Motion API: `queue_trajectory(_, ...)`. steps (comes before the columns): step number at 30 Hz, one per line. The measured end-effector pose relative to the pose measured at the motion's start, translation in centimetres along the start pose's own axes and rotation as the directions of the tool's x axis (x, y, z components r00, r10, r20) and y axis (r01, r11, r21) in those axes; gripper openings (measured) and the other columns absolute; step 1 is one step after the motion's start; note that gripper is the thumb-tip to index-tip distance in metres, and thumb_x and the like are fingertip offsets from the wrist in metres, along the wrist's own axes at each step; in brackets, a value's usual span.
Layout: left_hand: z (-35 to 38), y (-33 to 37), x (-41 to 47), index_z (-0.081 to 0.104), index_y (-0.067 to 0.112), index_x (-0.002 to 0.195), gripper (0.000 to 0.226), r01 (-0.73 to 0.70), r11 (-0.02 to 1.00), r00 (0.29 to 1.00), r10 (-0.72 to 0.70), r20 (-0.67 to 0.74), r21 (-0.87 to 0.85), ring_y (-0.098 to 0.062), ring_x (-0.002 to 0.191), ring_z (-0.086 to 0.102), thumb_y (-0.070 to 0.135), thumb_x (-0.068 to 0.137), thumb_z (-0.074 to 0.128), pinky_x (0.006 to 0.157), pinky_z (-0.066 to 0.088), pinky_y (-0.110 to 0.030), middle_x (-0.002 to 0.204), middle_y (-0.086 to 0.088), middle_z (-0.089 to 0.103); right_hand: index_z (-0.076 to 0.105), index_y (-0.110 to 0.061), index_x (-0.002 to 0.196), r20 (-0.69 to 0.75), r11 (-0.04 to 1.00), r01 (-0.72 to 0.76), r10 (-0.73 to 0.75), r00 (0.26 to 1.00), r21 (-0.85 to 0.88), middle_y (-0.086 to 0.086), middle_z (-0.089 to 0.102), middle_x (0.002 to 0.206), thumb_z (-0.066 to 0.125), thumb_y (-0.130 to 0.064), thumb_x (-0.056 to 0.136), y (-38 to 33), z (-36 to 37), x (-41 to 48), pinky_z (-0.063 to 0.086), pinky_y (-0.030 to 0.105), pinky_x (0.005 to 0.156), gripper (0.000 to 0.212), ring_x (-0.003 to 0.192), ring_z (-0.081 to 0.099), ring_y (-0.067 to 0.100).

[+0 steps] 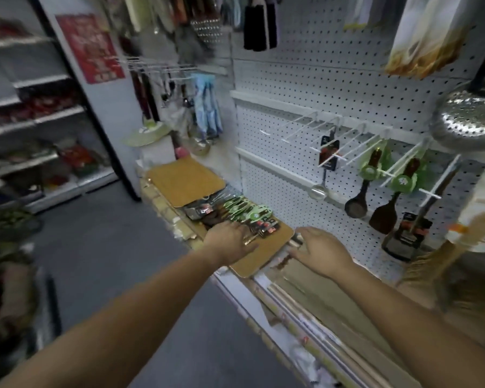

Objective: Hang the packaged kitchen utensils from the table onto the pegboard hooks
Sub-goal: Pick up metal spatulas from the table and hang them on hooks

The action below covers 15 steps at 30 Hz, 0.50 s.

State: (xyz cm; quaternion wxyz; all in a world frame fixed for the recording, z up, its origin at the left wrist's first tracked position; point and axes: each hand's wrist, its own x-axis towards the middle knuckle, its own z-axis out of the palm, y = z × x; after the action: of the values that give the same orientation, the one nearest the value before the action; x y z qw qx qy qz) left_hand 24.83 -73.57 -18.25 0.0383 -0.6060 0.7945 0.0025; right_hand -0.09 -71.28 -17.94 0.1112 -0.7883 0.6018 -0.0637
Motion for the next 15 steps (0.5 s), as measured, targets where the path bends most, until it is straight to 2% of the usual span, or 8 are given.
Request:
queue_trajectory(2,-0.3,-3.1,-1.3,0.051,0.017,0.136,0.093,0.054,0.998,0.998,-0.054,0.015,-0.011,-0.026,0.129,0.048,0.085,0.079,0.023,0.104,0.044,-0.041,0.14,-0.006,0.054,0.04,-0.027,0.149,0.016,0.999,0.037,-0.037,0.999,-0.009,0.004,0.055,0.144,0.033,-0.08,0.085,-2.9,1.0,1.6,0.041,0.038,0.109,0.083,0.129,0.052,0.023)
queue_trajectory(4,-0.3,-6.3,-2.3,0.049,0.016,0.138,0.099,0.084,0.996,0.996,-0.083,0.04,-0.02,-0.027,0.13,0.047,0.086,0.076,0.018,0.104,0.044,-0.042,0.142,-0.007,0.052,0.038,-0.025,0.151,0.02,0.997,0.079,-0.079,0.997,-0.026,0.004,0.051,0.148,0.041,-0.072,0.091,-6.0,1.6,3.1,0.039,0.04,0.112,0.077,0.133,0.049,0.024)
queue_trajectory(7,0.4,-11.6,-2.7,0.046,0.015,0.14,0.078,0.103,0.995,0.994,-0.103,0.022,-0.006,-0.028,0.13,0.047,0.074,0.09,0.029,0.101,0.045,-0.041,0.144,-0.007,0.049,0.044,-0.022,0.145,0.031,0.99,0.118,-0.116,0.993,-0.077,0.004,0.052,0.147,0.044,-0.068,0.093,-10.7,2.4,6.1,0.04,0.04,0.111,0.07,0.132,0.05,0.023)
queue_trajectory(12,1.5,-20.6,-2.3,0.048,0.017,0.138,0.076,0.122,0.992,0.993,-0.122,0.01,-0.042,-0.026,0.129,0.047,0.073,0.09,0.03,0.099,0.045,-0.041,0.141,-0.006,0.052,0.041,-0.02,0.148,0.022,0.988,0.117,-0.116,0.993,-0.098,0.006,0.053,0.146,0.043,-0.071,0.092,-18.2,4.5,12.1,0.04,0.038,0.109,0.076,0.131,0.051,0.025)
queue_trajectory(15,2.0,-25.2,-1.5,0.048,0.014,0.137,0.076,0.108,0.993,0.994,-0.107,0.026,-0.053,-0.027,0.129,0.047,0.072,0.091,0.031,0.101,0.044,-0.041,0.14,-0.007,0.052,0.045,-0.018,0.144,0.031,0.986,0.114,-0.111,0.993,-0.125,0.006,0.056,0.14,0.044,-0.068,0.094,-22.0,5.5,15.1,0.042,0.037,0.104,0.071,0.125,0.054,0.026)
